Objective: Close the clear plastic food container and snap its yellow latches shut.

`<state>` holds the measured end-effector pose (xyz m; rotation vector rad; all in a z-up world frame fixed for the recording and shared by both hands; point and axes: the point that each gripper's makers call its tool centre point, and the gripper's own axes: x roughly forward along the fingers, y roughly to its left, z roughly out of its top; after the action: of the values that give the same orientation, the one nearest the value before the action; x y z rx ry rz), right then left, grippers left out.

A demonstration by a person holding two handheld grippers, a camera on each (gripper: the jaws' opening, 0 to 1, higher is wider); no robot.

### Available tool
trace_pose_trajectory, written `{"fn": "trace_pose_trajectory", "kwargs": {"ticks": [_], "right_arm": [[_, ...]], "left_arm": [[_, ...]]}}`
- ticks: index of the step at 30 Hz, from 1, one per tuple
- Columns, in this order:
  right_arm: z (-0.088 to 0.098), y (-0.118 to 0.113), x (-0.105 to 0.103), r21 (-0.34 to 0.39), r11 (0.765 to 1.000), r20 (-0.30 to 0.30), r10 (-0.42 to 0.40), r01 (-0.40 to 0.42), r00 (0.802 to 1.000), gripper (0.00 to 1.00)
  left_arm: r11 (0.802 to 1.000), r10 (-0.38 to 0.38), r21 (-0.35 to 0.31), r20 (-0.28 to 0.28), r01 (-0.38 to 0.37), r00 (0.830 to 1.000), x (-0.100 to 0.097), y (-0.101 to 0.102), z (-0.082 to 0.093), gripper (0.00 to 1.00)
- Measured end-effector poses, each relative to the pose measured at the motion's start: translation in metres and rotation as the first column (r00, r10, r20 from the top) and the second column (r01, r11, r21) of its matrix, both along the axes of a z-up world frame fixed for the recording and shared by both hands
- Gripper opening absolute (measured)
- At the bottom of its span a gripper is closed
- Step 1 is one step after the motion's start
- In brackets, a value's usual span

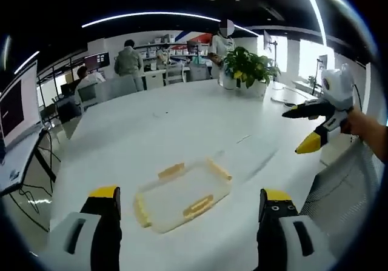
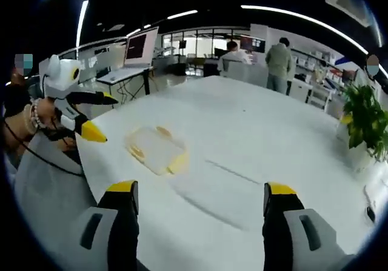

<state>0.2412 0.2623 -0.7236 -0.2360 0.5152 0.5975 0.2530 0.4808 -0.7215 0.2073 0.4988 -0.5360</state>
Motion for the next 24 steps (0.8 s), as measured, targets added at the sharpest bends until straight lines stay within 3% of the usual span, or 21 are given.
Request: {"fn": "trace_pose_trajectory", "kwargs": {"ticks": [3, 6, 10, 12, 14, 16, 17, 19, 21, 23, 24], "right_arm": [[0.009, 0.010, 0.011, -0.035, 0.996, 0.028, 0.081, -0.080, 0.996, 0.85], [0.011, 0.017, 0.020, -0.103, 0.983, 0.024, 0.157, -0.154, 0.987, 0.85], [0.012, 0.029, 0.036, -0.140, 0.966, 0.024, 0.224, -0.219, 0.974, 0.85], [0.010, 0.032, 0.045, -0.165, 0.960, 0.031, 0.235, -0.226, 0.972, 0.83], [0.005, 0.038, 0.050, -0.182, 0.943, 0.004, 0.283, -0.278, 0.959, 0.80], [0.005, 0.048, 0.057, -0.200, 0.925, 0.026, 0.333, -0.322, 0.942, 0.82], [0.001, 0.055, 0.056, -0.209, 0.903, 0.006, 0.385, -0.375, 0.923, 0.81], [-0.002, 0.060, 0.060, -0.211, 0.899, -0.005, 0.393, -0.385, 0.920, 0.81], [-0.010, 0.067, 0.062, -0.234, 0.868, -0.046, 0.440, -0.438, 0.897, 0.81], [-0.022, 0.070, 0.065, -0.282, 0.836, -0.098, 0.464, -0.471, 0.881, 0.78], [-0.028, 0.074, 0.068, -0.298, 0.819, -0.114, 0.480, -0.491, 0.870, 0.77]], "left_arm": [[0.996, -0.052, 0.072, 0.043, 0.048, 0.998, 0.012, 0.013, 0.007, 0.95], [0.984, -0.106, 0.145, 0.028, 0.101, 0.994, 0.022, 0.024, 0.005, 0.98], [0.971, -0.152, 0.180, -0.028, 0.154, 0.988, 0.033, 0.037, -0.002, 0.99], [0.965, -0.169, 0.183, -0.104, 0.186, 0.980, 0.034, 0.041, -0.014, 0.99], [0.957, -0.175, 0.211, -0.121, 0.197, 0.977, 0.041, 0.047, -0.022, 0.99], [0.943, -0.191, 0.251, -0.130, 0.218, 0.973, 0.048, 0.051, -0.030, 0.99], [0.934, -0.214, 0.261, -0.134, 0.243, 0.968, 0.052, 0.051, -0.034, 0.99], [0.925, -0.248, 0.262, -0.135, 0.276, 0.959, 0.056, 0.048, -0.038, 0.99], [0.912, -0.286, 0.268, -0.126, 0.311, 0.950, 0.064, 0.046, -0.042, 0.99], [0.894, -0.325, 0.266, -0.171, 0.361, 0.930, 0.066, 0.044, -0.050, 0.98], [0.893, -0.330, 0.261, -0.173, 0.366, 0.928, 0.070, 0.044, -0.052, 0.97]]}}
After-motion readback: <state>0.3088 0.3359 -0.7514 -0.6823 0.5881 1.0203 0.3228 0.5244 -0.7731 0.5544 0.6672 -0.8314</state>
